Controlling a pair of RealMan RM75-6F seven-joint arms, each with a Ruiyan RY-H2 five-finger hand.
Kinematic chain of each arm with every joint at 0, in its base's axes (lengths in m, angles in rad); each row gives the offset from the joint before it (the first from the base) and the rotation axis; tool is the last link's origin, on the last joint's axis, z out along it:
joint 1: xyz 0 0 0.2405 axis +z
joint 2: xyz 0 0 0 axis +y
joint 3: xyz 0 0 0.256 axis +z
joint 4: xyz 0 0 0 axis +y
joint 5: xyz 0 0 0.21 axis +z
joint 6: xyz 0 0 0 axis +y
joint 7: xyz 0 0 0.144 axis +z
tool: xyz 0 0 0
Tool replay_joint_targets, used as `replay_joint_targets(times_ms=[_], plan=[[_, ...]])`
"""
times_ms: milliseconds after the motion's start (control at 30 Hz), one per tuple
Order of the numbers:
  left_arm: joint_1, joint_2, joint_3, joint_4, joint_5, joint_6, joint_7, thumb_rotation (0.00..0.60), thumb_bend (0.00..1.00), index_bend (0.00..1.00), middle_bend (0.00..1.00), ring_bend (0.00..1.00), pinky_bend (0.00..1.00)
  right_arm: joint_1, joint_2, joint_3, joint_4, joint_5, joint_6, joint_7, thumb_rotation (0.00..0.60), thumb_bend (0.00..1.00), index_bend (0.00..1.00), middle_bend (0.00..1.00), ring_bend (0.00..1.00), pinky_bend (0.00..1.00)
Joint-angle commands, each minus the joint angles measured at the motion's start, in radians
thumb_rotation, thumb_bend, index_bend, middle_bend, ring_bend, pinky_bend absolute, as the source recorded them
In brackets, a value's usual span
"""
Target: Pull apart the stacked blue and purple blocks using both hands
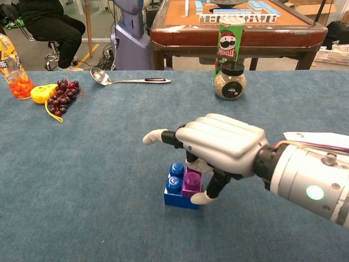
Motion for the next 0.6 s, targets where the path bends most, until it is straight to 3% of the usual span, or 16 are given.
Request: replay_joint_targets(times_ms=[33, 600], plan=[[-0.001, 0.000, -0.001, -0.001, 0.001, -0.001, 0.001, 0.600, 0.33, 0.30, 0.52, 0.57, 0.81, 0.008, -0.010, 0.002, 0.011, 0.009, -0.005, -0.005, 0.600, 0.00, 0.13, 1.00, 0.98, 1.00], [-0.002, -0.006, 0.002, -0.004, -0.001, -0.004, 0.003, 0.600, 0.33, 0.30, 0.52, 0.58, 0.81, 0.041, -0.030, 0.031, 0.076, 0.091, -0.010, -0.020, 0.600, 0.00, 0.13, 1.00, 0.98, 1.00]])
